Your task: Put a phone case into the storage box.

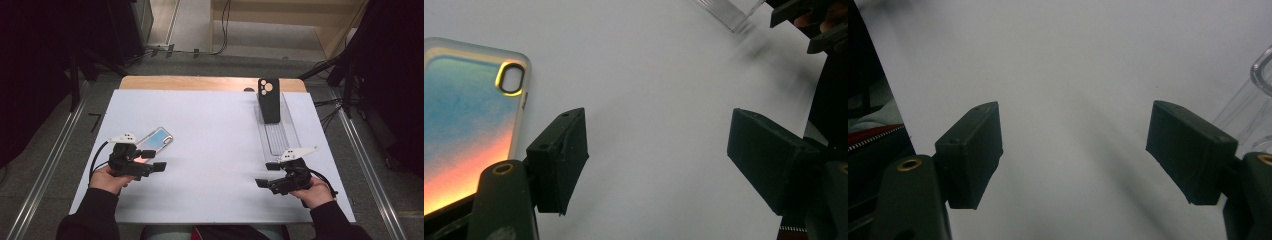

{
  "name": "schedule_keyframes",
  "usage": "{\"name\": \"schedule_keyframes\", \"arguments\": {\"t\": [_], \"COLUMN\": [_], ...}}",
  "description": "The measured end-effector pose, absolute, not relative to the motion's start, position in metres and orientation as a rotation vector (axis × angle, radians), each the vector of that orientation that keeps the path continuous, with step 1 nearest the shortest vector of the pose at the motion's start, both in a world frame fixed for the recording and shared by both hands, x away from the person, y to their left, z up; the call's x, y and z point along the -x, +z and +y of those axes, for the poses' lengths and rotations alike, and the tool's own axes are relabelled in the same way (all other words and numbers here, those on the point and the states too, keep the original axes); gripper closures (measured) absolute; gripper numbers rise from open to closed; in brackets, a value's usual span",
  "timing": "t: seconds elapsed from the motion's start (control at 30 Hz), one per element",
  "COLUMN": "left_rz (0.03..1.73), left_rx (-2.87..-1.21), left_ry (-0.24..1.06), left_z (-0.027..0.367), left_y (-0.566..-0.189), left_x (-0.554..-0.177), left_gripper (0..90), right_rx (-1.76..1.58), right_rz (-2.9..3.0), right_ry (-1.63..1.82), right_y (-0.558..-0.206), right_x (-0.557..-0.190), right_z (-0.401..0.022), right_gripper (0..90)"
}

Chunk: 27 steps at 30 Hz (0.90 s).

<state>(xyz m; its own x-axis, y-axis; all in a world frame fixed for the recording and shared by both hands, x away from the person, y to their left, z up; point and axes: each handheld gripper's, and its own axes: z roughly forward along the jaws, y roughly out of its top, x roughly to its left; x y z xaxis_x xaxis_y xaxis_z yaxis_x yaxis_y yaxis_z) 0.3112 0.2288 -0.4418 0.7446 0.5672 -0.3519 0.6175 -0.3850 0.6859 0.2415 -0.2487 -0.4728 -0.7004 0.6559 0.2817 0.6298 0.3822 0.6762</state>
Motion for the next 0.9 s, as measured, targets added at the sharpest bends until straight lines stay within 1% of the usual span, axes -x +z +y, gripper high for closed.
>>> {"name": "schedule_keyframes", "arguments": {"t": [0.17,0.23,0.27,0.33,0.4,0.5,0.67,0.77,0.83,0.87,0.9], "left_rz": [0.897,0.923,0.936,0.942,0.930,0.920,0.903,0.889,0.895,0.902,0.910], "left_rx": [-2.125,-2.121,-2.117,-2.111,-2.115,-2.112,-2.118,-2.109,-2.115,-2.121,-2.132], "left_ry": [-0.074,-0.072,-0.034,-0.009,-0.027,-0.067,-0.052,-0.042,-0.057,-0.055,-0.067], "left_z": [0.229,0.230,0.230,0.230,0.231,0.233,0.238,0.241,0.243,0.243,0.244], "left_y": [-0.441,-0.441,-0.441,-0.441,-0.441,-0.441,-0.440,-0.439,-0.439,-0.440,-0.441], "left_x": [-0.325,-0.329,-0.330,-0.331,-0.336,-0.344,-0.360,-0.368,-0.373,-0.376,-0.379], "left_gripper": [24.8,28.0,28.0,28.0,27.4,20.4,19.6,14.1,11.6,6.9,0.2], "right_rx": [-1.198,-1.201,-1.201,-1.206,-1.206,-1.205,-1.205,-1.196,-1.194,-1.194,-1.194], "right_rz": [2.584,2.584,2.584,2.583,2.581,2.582,2.582,2.585,2.587,2.585,2.586], "right_ry": [1.243,1.244,1.245,1.244,1.247,1.248,1.250,1.251,1.249,1.251,1.249], "right_y": [-0.473,-0.473,-0.473,-0.472,-0.472,-0.473,-0.473,-0.473,-0.473,-0.473,-0.473], "right_x": [-0.242,-0.242,-0.242,-0.241,-0.241,-0.241,-0.241,-0.242,-0.242,-0.242,-0.242], "right_z": [-0.249,-0.249,-0.249,-0.249,-0.249,-0.249,-0.249,-0.249,-0.249,-0.249,-0.249], "right_gripper": [20.8,20.8,20.8,20.8,20.8,20.8,20.8,20.8,20.8,20.8,20.8]}}
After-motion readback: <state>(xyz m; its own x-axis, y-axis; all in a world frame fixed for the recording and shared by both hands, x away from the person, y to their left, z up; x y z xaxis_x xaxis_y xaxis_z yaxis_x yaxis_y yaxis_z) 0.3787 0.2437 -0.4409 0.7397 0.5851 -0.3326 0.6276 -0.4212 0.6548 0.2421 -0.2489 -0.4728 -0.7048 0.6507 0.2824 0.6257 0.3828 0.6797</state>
